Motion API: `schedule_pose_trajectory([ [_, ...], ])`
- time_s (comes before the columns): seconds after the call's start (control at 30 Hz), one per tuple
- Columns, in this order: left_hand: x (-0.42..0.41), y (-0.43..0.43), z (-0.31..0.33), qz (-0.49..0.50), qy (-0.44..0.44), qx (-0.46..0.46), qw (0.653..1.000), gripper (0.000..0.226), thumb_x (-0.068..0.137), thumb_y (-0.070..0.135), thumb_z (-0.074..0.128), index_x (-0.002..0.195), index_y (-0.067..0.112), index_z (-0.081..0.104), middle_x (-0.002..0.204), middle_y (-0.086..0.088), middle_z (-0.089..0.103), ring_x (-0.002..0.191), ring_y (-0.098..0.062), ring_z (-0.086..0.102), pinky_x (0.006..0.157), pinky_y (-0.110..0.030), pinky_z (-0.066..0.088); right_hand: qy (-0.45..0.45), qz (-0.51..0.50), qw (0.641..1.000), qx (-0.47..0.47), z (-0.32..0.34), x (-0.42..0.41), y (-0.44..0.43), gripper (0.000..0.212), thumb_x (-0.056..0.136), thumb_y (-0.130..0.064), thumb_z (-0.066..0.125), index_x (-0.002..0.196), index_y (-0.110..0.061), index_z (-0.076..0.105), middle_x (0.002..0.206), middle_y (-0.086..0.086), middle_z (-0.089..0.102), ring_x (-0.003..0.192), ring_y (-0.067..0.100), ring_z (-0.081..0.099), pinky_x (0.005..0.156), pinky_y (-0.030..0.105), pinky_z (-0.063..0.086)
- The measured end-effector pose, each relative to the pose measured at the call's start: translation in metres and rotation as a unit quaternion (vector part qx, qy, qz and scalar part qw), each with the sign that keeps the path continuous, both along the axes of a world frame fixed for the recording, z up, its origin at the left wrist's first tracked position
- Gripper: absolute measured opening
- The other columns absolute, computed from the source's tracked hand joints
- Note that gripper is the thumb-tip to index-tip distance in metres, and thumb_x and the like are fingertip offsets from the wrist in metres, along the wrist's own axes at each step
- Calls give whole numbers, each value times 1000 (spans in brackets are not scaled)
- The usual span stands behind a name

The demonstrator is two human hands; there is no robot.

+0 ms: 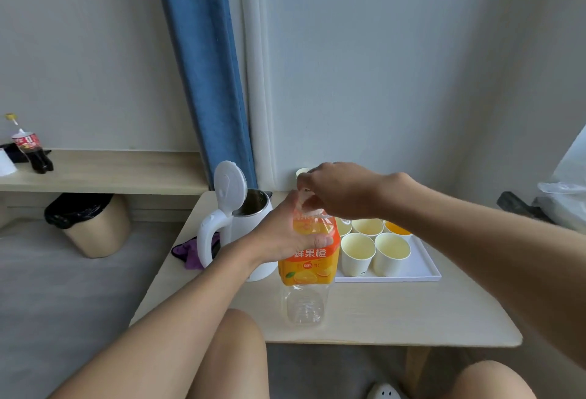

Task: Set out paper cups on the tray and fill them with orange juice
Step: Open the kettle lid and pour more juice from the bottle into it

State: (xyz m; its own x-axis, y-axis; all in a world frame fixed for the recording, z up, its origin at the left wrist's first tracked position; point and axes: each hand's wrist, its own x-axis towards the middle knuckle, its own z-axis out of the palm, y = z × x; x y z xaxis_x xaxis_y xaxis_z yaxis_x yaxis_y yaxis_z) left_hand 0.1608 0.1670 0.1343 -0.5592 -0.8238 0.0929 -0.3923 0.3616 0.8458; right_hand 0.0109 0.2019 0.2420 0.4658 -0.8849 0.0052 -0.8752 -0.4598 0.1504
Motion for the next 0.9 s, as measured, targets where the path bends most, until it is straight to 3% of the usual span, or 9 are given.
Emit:
schedule_pose_trajectory([
  [0.07, -1, 1, 2, 8, -13, 0, 1000, 85, 76, 37, 91, 144, 34, 40, 131, 20, 57, 119, -5, 58, 90, -19, 49, 64, -2, 997, -33, 5, 5, 2, 42, 104, -46, 39, 99, -9, 58, 76, 5, 52, 72, 31, 52, 63, 33, 41],
  [0.13, -2, 2, 3, 12, -22, 1, 1000, 79, 79, 36, 89, 142, 35, 42, 123, 25, 56, 112, -2, 59, 81, -12, 46, 114, 32, 991, -69, 6, 4, -1, 47, 104, -50, 32, 99, -9, 56, 72, 4, 48, 71, 33, 55, 64, 35, 45],
  [0.27, -2, 0, 2, 8, -14, 6, 1000, 78, 80, 34, 88, 140, 39, 38, 125, 23, 58, 116, 1, 58, 98, -24, 50, 60, 88, 994, -36, 9, -3, -5, 31, 106, -39, 31, 111, -15, 50, 95, 2, 55, 83, 30, 56, 71, 40, 49],
  [0.37, -5, 0, 2, 11, -14, -2, 1000, 77, 79, 34, 89, 138, 36, 39, 122, 25, 56, 112, 3, 58, 92, -20, 48, 65, 41, 993, -85, 0, 6, -6, 27, 106, -36, 30, 93, -15, 40, 76, 4, 47, 71, 31, 47, 61, 36, 37],
  [0.47, -4, 1, 1, 14, -13, -8, 1000, 77, 78, 36, 89, 137, 37, 40, 118, 30, 52, 108, 8, 56, 84, -14, 45, 57, 7, 989, -134, -10, 13, -7, 29, 106, -40, 28, 92, -16, 35, 64, 0, 33, 64, 32, 43, 56, 34, 34],
  [0.6, -3, -2, -1, 10, -6, 10, 1000, 74, 78, 37, 89, 136, 40, 43, 121, 25, 60, 113, 3, 59, 85, -17, 46, 70, 99, 990, -68, 0, -3, -8, 33, 105, -42, 33, 112, -16, 52, 90, 3, 60, 82, 30, 59, 76, 37, 47],
  [0.67, -4, -2, 0, 9, -11, 1, 1000, 72, 79, 34, 89, 133, 41, 43, 118, 27, 59, 109, 9, 57, 80, -10, 45, 68, 84, 992, -63, -1, -3, -5, 35, 105, -42, 35, 114, -15, 55, 100, 7, 64, 86, 31, 60, 71, 34, 44],
  [0.8, -5, -2, -1, 11, -24, -7, 1000, 61, 79, 37, 88, 125, 38, 48, 117, 19, 58, 109, 2, 58, 81, -12, 44, 60, -40, 989, -129, -12, 16, -7, 41, 105, -45, 32, 91, -13, 51, 76, 9, 50, 68, 31, 46, 60, 31, 33],
  [0.9, -3, -3, -1, 7, -14, 8, 1000, 76, 76, 42, 90, 138, 34, 46, 128, 17, 58, 117, -5, 60, 88, -21, 48, 54, 13, 994, -90, -5, 8, -10, 45, 105, -48, 31, 93, -11, 52, 73, 5, 51, 63, 28, 49, 58, 34, 41],
])
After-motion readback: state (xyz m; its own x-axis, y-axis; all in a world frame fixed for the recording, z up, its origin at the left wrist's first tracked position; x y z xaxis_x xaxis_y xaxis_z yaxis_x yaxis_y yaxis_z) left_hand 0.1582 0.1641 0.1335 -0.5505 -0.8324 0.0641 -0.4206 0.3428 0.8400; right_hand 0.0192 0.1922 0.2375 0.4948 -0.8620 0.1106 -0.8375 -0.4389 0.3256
